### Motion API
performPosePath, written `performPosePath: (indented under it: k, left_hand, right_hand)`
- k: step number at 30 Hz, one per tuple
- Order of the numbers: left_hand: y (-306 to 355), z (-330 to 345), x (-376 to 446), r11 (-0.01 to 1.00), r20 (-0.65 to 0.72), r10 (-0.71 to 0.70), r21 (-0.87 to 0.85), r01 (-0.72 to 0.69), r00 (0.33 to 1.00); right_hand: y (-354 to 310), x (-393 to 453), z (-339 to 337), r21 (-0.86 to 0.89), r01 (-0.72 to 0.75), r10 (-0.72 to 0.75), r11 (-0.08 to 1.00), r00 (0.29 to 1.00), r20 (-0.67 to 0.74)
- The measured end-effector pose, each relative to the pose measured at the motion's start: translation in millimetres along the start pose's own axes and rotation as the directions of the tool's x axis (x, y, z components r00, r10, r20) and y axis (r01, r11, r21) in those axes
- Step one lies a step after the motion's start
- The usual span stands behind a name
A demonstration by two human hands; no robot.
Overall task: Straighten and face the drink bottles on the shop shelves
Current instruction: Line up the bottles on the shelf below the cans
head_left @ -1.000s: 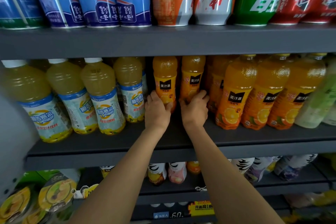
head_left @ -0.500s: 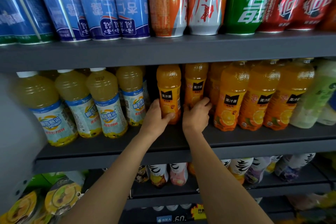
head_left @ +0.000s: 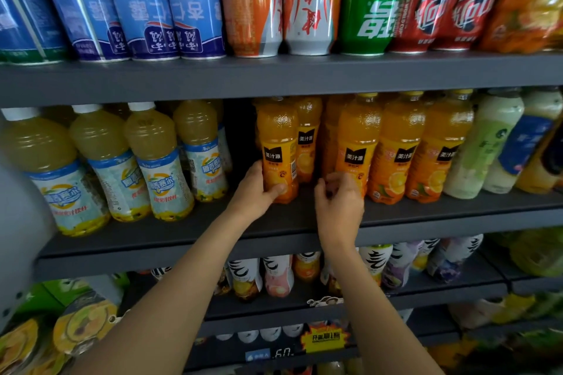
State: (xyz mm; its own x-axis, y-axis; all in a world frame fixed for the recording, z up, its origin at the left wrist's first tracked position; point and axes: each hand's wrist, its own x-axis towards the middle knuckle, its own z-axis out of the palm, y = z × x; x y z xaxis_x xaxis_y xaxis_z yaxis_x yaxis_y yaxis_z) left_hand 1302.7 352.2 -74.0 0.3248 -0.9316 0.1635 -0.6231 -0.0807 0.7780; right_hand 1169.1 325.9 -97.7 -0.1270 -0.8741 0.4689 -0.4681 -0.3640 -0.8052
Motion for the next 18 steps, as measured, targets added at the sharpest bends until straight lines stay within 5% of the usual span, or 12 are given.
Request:
performPosePath:
  k: [3, 6, 13, 18]
  left_hand:
    - [9.4, 12.6, 0.2, 1.000, 0.035, 0.025, -0.012, -0.025, 0.999]
    - [19.5, 29.9, 0.9, 0.998, 0.072, 0.062, -0.017, -0.061, 0.995]
    - [26.3, 60.2, 2.2, 0.998, -0.079, 0.054, 0.017, -0.053, 0.995]
    - [26.0, 64.0, -2.2, 0.998, -0.098, 0.067, 0.015, -0.066, 0.993]
  right_hand:
    - [5.5, 3.9, -22.7, -0.045, -0.068, 0.064, 0.997, 0.993, -0.098]
    - [12.0, 11.6, -31.3, -0.185, -0.150, 0.150, 0.971, 0.989, -0.016]
    - [19.7, 15.2, -31.8, -0.265, -0.102, 0.117, 0.959, 0.992, 0.040]
    - [18.8, 0.8, -29.2, -0.164, -0.032, 0.023, 0.986, 0.998, -0.059]
